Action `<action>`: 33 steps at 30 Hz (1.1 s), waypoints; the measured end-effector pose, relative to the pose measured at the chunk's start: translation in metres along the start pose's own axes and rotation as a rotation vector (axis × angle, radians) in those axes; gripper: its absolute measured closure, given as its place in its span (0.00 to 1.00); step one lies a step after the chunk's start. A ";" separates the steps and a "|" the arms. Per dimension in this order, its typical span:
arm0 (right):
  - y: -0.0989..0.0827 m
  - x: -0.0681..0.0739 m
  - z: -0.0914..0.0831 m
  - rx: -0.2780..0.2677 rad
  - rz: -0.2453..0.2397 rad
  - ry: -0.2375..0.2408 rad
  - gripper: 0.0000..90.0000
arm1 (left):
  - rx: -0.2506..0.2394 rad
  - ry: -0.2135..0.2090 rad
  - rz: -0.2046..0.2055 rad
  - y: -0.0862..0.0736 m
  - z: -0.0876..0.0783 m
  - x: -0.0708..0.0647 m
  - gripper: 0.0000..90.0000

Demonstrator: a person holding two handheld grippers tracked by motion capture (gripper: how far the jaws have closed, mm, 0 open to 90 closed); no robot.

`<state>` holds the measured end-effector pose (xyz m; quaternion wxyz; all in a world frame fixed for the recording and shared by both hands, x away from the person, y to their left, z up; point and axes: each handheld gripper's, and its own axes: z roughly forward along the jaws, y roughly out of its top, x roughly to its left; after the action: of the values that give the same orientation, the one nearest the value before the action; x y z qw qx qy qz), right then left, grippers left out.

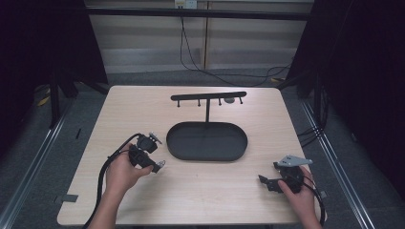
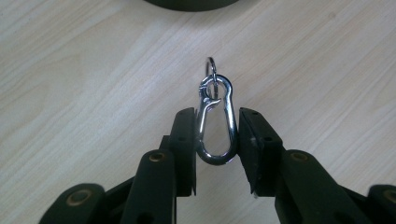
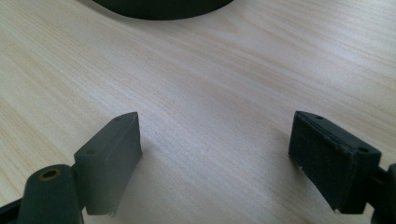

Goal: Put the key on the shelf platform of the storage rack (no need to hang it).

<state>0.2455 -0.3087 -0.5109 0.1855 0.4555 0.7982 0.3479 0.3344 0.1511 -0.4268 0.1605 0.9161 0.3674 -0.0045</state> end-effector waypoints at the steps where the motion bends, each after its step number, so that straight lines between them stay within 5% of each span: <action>1: 0.000 0.000 0.000 0.000 0.001 0.000 0.18 | -0.004 -0.002 -0.002 0.001 0.000 -0.001 0.76; 33: 0.000 0.000 0.000 0.000 0.000 0.000 0.18 | -0.004 -0.037 0.071 0.049 -0.010 -0.019 0.76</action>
<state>0.2456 -0.3087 -0.5109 0.1854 0.4554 0.7982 0.3480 0.3525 0.1088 -0.4003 0.1689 0.9281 0.3314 -0.0149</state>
